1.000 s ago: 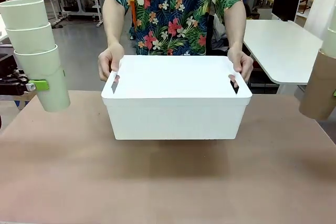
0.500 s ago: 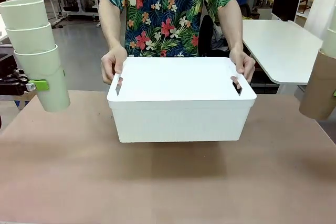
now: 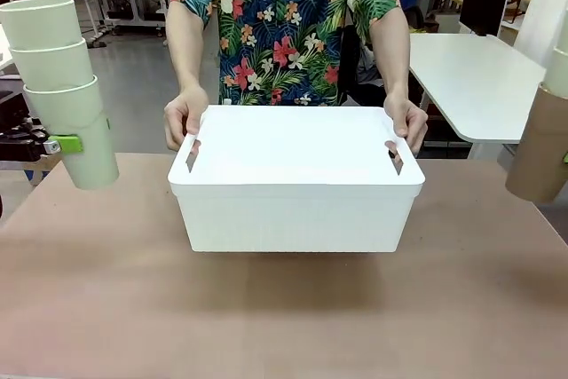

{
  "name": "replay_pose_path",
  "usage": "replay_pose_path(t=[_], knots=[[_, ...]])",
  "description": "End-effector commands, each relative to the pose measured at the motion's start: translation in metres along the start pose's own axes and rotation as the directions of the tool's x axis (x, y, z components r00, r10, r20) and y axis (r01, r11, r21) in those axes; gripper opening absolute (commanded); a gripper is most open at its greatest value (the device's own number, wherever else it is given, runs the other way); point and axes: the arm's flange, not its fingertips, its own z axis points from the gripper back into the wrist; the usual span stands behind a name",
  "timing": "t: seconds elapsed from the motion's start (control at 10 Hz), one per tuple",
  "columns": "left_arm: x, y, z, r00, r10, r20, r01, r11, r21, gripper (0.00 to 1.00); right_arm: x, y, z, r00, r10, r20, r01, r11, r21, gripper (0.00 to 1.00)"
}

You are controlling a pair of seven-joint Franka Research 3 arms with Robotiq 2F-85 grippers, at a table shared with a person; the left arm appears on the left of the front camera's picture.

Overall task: Stack the cups and store them in the basket.
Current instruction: Place the stack of Reusable plastic cups into the Pantry Basket.

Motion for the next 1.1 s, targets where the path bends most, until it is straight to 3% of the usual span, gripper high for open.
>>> replay_pose_path(t=[0.0, 1.0], knots=[[0.0043, -0.001, -0.0009, 1.0, -0.004, 0.004, 0.004, 1.0, -0.003, 0.87, 0.0023, 0.0006, -0.0009, 1.0, 0.017, -0.003, -0.017, 1.0, 0.001, 0.86], [0.0043, -0.001, -0.0009, 1.0, -0.004, 0.004, 0.004, 1.0, -0.003, 0.87, 0.0023, 0.0006, -0.0009, 1.0, 0.017, -0.003, -0.017, 1.0, 0.001, 0.86]])
